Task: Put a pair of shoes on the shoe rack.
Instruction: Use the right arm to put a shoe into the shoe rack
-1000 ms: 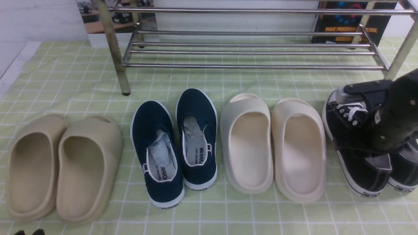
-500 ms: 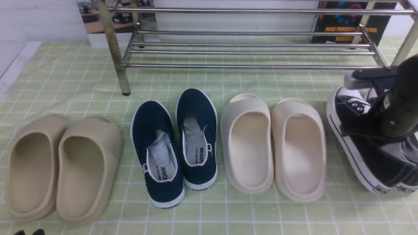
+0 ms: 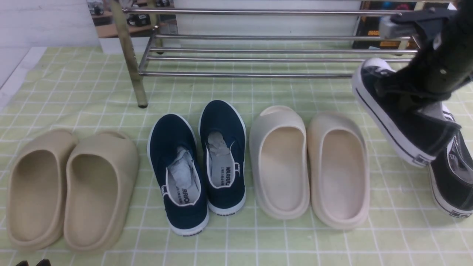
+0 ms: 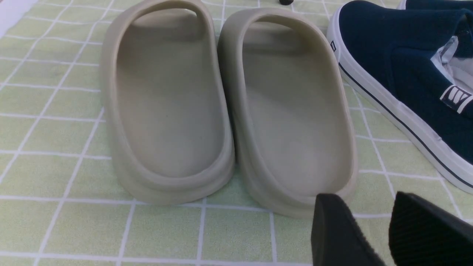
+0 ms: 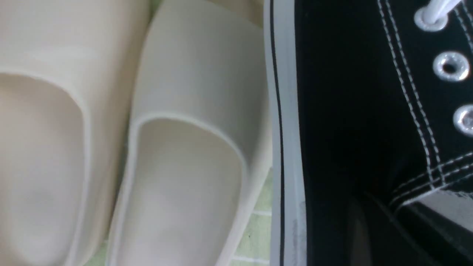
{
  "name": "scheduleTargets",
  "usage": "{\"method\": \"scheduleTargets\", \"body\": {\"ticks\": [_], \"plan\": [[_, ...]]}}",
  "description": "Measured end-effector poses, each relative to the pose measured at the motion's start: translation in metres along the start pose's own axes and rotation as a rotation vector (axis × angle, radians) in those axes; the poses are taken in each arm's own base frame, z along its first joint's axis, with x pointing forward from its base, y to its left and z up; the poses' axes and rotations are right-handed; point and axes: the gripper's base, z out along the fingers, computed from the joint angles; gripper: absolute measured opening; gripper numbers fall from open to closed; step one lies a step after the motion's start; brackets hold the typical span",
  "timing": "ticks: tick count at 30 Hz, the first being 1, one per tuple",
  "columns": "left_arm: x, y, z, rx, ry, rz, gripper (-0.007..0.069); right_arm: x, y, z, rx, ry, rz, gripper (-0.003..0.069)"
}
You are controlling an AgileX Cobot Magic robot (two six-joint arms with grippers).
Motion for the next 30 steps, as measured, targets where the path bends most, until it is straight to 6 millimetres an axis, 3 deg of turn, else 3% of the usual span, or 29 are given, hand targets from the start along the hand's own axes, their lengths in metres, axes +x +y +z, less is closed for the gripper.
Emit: {"method": "scheduleTargets", "body": {"ticks": [4, 9, 10, 11, 15, 20, 26, 30], "plan": [[0.0, 0.0, 0.0, 0.0, 0.0, 0.0, 0.0239, -0.016, 0.01, 0.0, -0.005, -0.024, -0.038, 0.005], [0.0, 0.0, 0.0, 0.0, 0.0, 0.0, 0.0239, -0.055, 0.01, 0.033, 0.073, -0.083, -0.084, 0.005], [0.0, 0.0, 0.0, 0.0, 0.0, 0.0, 0.0239, -0.058, 0.01, 0.033, 0.078, -0.092, -0.085, 0.005], [0.0, 0.0, 0.0, 0.0, 0.0, 0.0, 0.0239, -0.069, 0.011, 0.045, 0.093, -0.108, -0.088, 0.005], [0.0, 0.0, 0.0, 0.0, 0.0, 0.0, 0.0239, -0.089, 0.015, 0.071, 0.095, -0.124, -0.077, 0.005], [0.0, 0.0, 0.0, 0.0, 0.0, 0.0, 0.0239, -0.112, 0.018, 0.087, 0.103, -0.199, -0.079, 0.005], [0.0, 0.0, 0.0, 0.0, 0.0, 0.0, 0.0239, -0.123, 0.017, 0.114, 0.136, -0.228, -0.103, 0.005], [0.0, 0.0, 0.0, 0.0, 0.0, 0.0, 0.0239, -0.127, 0.018, 0.116, 0.138, -0.265, -0.138, 0.005]]}}
